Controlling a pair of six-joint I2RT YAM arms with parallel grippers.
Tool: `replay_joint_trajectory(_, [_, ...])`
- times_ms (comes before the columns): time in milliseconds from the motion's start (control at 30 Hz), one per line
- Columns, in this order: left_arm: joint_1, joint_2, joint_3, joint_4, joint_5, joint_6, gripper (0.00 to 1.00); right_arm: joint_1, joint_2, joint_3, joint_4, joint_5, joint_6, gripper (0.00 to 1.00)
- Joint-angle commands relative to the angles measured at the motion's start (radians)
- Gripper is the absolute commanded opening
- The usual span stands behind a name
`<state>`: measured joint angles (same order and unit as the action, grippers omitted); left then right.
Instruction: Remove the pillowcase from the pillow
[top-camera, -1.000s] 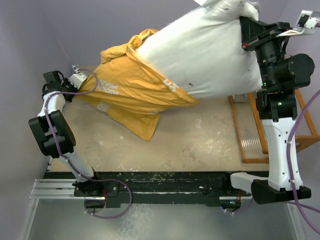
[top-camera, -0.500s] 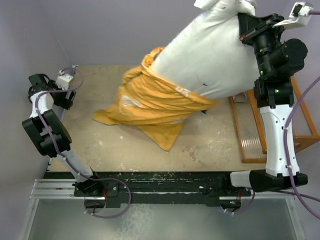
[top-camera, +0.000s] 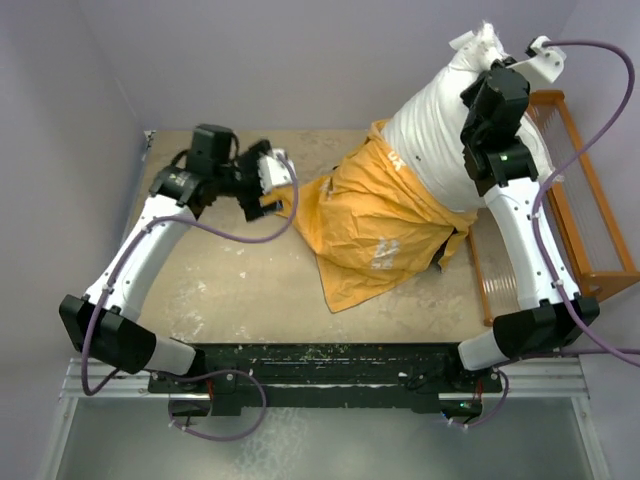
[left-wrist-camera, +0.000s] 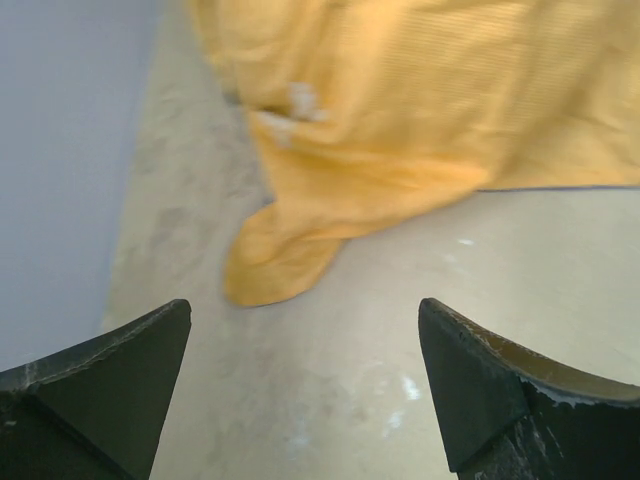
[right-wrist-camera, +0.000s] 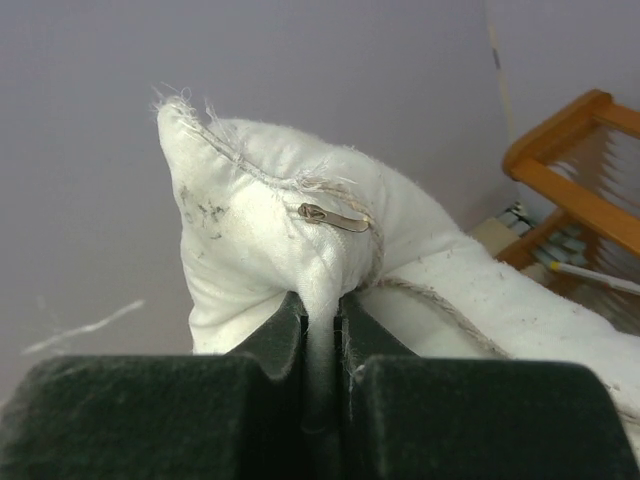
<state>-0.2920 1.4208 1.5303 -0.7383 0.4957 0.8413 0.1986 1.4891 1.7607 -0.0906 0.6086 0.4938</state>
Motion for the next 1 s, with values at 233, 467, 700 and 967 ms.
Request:
replay_joint_trajectory(233, [-0.468,0.069,-0.221,-0.212,-0.095,0.165,1.0,0.022,-0.071,-0.238,0.002,0.253,-0.073,0.0])
replay_joint_trajectory(467, [-0.538,0.328,-0.176,-0.122,-0.203,-0.033,1.0,0.027,-0.121,-0.339,0.055,0.278,-0.115,0.0])
replay_joint_trajectory(700, [-0.461,0.305,-0.33,0.052,-0.347,-0.001,1.0,0.027,-0.155,-0.355,0.098,0.266,-0.19,0.0])
replay_joint_trajectory(967, [-0.283,0.117,-0.434,-0.07,-0.256,0.12,0.91,0.025,-0.187,-0.382,0.092,0.197,-0.2,0.0])
